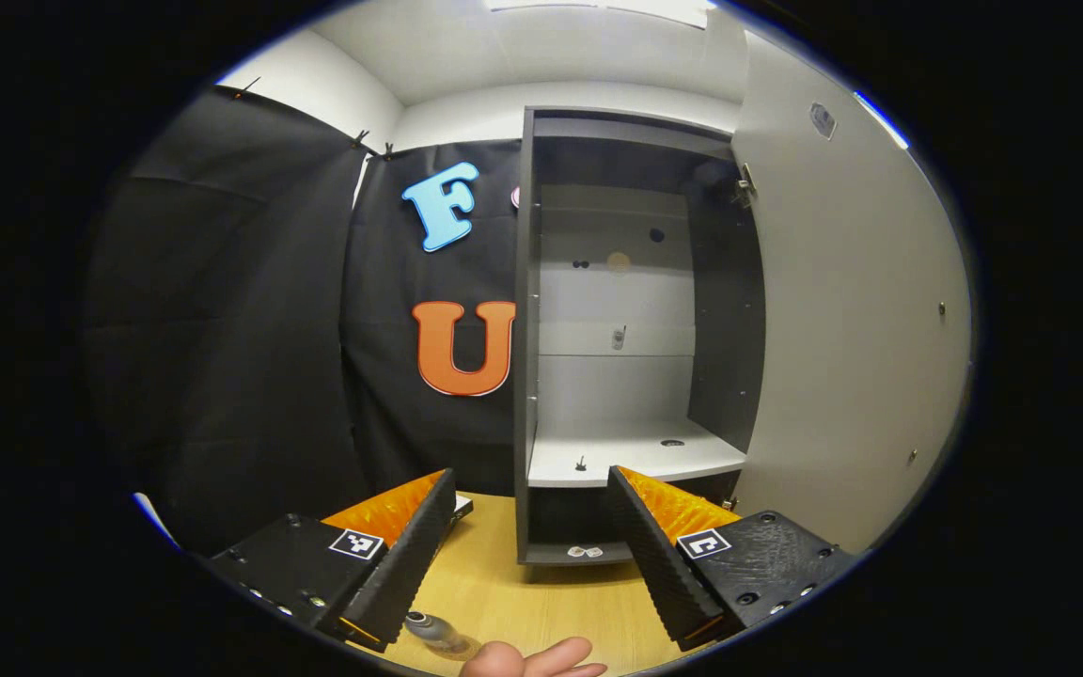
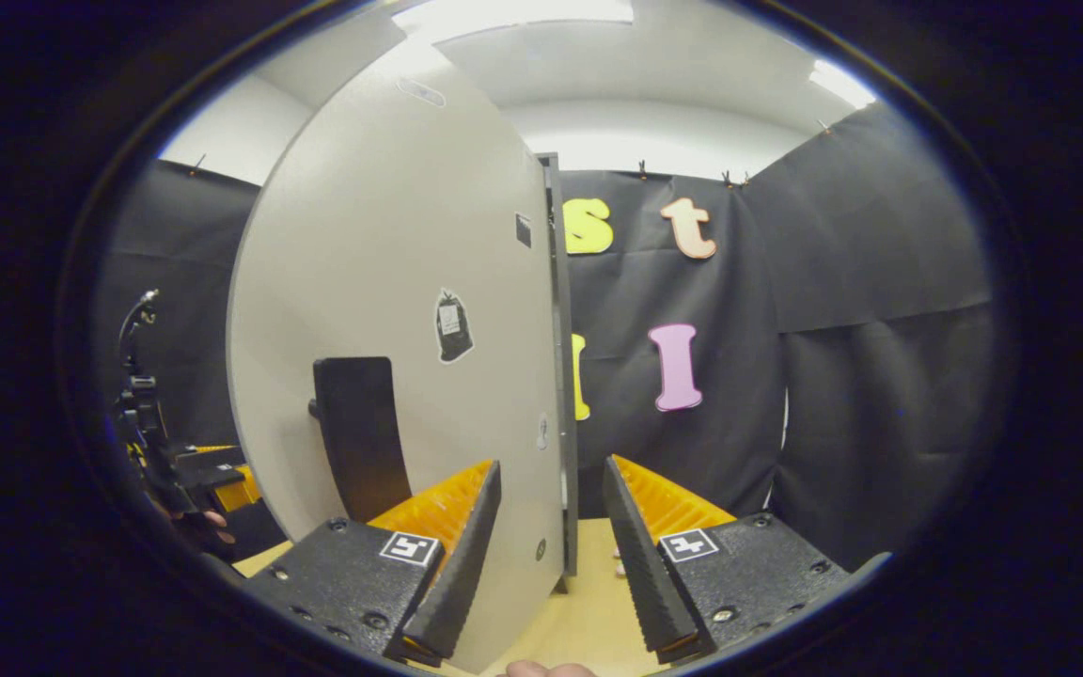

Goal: Open the cabinet door with the right hand, grasp the bottle in the cabinet with the left hand and place it on the coaster, then close the cabinet door with the right hand.

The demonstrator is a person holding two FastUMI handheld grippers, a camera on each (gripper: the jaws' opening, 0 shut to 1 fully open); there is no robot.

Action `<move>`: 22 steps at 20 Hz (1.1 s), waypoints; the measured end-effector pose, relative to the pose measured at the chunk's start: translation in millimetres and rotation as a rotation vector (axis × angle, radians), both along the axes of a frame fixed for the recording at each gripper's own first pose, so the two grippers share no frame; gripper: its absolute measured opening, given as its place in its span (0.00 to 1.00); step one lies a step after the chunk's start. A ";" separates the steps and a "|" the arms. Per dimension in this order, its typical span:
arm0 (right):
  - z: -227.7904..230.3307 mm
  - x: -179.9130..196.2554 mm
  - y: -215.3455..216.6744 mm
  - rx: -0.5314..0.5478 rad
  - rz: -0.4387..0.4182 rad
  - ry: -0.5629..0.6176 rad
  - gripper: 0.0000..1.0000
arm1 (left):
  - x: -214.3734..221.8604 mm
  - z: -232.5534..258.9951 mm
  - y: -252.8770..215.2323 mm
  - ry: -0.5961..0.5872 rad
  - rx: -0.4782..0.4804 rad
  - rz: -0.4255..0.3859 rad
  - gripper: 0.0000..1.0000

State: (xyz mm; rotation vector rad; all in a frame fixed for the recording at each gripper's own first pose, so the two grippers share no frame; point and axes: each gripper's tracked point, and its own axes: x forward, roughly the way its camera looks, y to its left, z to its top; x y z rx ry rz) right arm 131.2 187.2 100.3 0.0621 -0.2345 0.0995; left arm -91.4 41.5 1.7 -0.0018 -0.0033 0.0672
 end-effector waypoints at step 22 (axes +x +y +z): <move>8.2 52.4 93.5 -0.021 0.177 0.023 0.71 | -49.0 -1.3 55.8 -0.002 0.007 0.114 0.97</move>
